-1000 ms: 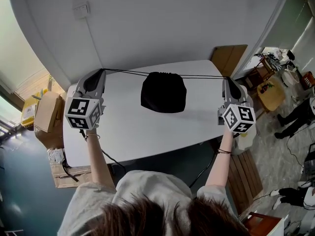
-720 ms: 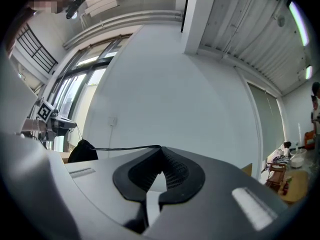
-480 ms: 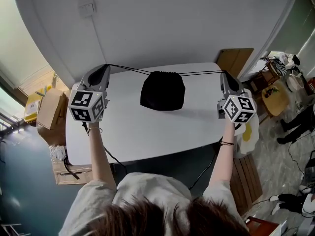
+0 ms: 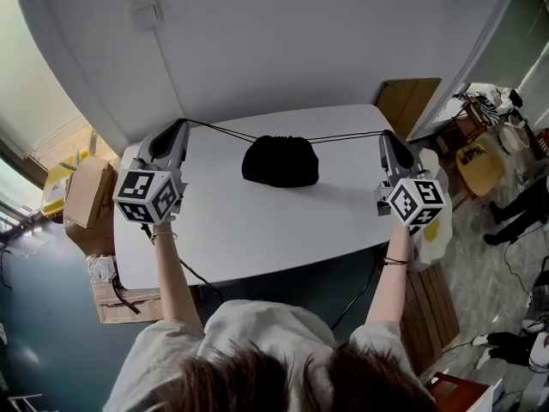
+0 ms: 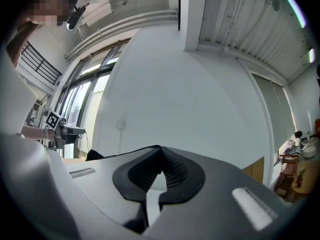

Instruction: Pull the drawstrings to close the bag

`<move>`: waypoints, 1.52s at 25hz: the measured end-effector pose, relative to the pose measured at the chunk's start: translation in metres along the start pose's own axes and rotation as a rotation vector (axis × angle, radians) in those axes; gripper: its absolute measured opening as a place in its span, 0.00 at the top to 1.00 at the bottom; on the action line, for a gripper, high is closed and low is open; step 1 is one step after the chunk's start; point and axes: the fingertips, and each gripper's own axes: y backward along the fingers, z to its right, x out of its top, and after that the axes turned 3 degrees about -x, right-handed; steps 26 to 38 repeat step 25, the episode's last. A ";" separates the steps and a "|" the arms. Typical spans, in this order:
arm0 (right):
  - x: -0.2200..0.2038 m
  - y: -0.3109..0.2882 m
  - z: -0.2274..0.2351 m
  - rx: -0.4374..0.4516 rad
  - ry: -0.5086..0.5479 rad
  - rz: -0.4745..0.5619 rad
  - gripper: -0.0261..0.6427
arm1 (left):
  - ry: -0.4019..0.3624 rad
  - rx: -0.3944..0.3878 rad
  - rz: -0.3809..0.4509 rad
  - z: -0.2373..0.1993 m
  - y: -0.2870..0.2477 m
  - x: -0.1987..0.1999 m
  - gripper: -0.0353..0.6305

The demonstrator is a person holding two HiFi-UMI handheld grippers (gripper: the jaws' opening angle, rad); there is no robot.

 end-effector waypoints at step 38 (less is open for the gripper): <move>0.048 0.028 0.002 -0.034 0.058 0.116 0.94 | -0.020 0.018 0.061 0.002 0.020 0.022 0.94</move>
